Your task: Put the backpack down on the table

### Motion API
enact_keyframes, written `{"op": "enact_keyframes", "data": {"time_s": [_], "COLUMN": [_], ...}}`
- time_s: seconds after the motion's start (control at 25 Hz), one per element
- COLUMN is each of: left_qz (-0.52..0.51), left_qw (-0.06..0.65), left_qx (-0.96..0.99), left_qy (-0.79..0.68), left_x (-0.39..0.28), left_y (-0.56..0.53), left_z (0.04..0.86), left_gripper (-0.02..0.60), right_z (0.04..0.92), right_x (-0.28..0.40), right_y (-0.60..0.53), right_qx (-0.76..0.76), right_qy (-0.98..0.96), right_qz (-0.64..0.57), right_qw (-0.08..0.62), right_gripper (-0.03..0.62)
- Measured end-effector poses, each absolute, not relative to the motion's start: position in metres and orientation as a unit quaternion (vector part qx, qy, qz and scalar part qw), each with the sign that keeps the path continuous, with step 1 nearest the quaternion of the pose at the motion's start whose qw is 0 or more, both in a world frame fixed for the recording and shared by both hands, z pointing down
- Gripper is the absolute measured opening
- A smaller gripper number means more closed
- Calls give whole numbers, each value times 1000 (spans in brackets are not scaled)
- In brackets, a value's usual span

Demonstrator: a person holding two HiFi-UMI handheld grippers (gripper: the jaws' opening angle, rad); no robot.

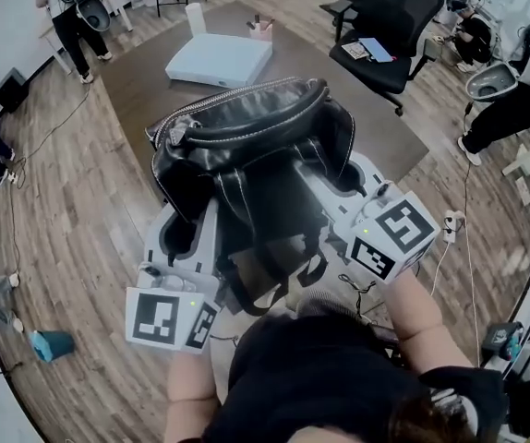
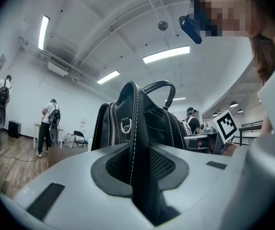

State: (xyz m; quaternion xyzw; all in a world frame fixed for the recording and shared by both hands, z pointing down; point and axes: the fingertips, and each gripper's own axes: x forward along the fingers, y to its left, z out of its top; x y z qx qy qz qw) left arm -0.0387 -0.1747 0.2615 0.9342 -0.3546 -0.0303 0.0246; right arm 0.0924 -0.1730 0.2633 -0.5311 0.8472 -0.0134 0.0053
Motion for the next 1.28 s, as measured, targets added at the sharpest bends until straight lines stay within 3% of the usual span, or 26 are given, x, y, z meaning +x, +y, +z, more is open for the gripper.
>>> {"op": "enact_keyframes", "data": {"time_s": [0.84, 1.28], "left_qz": [-9, -2], "left_qw": [50, 43], "left_qx": [871, 818], "left_qy": [-489, -574], "left_x": [13, -6], "left_y": [-303, -345], "left_z": [309, 337], "left_gripper": [97, 97], "right_z": [310, 337], "right_x": [141, 119], "right_y": [-333, -389], "right_qx": [-425, -353], "right_qy": [904, 935], "right_qz": [-39, -38], "right_qw": [-7, -11], "right_gripper": [104, 104]}}
